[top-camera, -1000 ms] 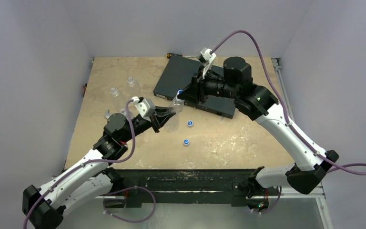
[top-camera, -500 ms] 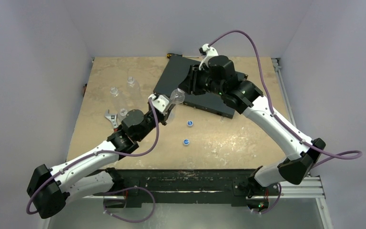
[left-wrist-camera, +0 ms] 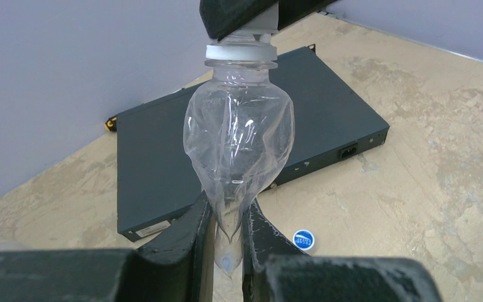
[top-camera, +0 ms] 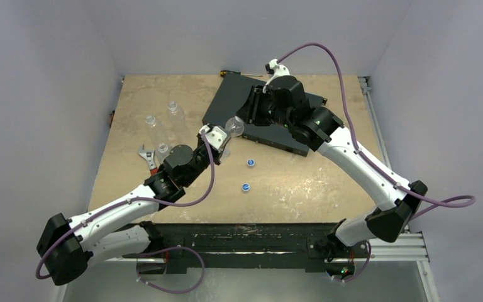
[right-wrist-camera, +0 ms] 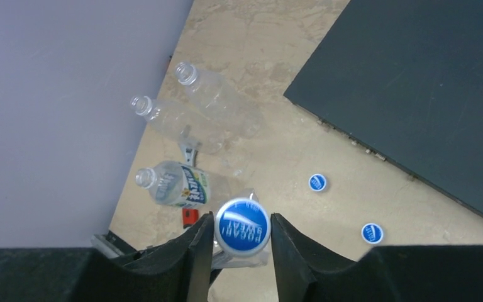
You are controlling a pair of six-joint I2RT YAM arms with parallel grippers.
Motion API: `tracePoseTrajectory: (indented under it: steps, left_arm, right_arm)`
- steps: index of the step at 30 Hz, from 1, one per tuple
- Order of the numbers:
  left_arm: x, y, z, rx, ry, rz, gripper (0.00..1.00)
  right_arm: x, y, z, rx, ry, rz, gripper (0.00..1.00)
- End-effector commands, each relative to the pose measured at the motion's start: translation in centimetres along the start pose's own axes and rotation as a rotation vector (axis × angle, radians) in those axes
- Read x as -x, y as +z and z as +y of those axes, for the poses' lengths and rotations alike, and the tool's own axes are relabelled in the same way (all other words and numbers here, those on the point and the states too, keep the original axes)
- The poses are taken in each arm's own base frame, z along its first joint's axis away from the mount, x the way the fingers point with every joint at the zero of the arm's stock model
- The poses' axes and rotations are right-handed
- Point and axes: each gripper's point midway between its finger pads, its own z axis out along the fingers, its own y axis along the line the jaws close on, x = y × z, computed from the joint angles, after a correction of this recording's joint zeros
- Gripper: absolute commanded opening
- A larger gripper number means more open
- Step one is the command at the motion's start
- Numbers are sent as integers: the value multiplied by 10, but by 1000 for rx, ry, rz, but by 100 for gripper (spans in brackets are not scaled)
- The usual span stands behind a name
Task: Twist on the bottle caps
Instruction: Screw the bottle cap onto the plastic bottle.
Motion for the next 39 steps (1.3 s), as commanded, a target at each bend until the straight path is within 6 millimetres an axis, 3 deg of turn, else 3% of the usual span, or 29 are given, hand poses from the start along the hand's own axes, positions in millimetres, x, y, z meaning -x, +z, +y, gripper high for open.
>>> tracePoseTrajectory:
  steps: [1, 5, 9, 15, 19, 21, 23, 29, 39]
  left_arm:
    - [36, -6, -2, -17, -66, -125, 0]
    - [25, -11, -10, -55, -90, -110, 0]
    - [20, -18, -19, -110, -103, -105, 0]
    - [28, -39, -41, -346, -130, -145, 0]
    - [34, -59, -56, -516, -179, -157, 0]
    - [37, -69, -65, -593, -193, -159, 0]
    - [40, -76, -74, -659, -213, -159, 0]
    - [45, -91, -89, -775, -254, -163, 0]
    - [47, -91, -93, -808, -266, -155, 0]
  right_arm:
    - [1, -31, 30, 95, 4, 25, 52]
    - [13, -46, 31, 103, -23, -23, 86]
    - [21, -63, 29, 110, -86, -56, 98]
    - [25, -91, 17, 251, -329, -54, 98]
    - [3, -106, 24, 453, -508, 14, 97]
    - [-15, -114, 32, 565, -561, 64, 90]
    - [-26, -118, 37, 642, -577, 104, 79]
    - [-40, -129, 46, 761, -610, 146, 82]
    - [-48, -129, 41, 745, -598, 177, 65]
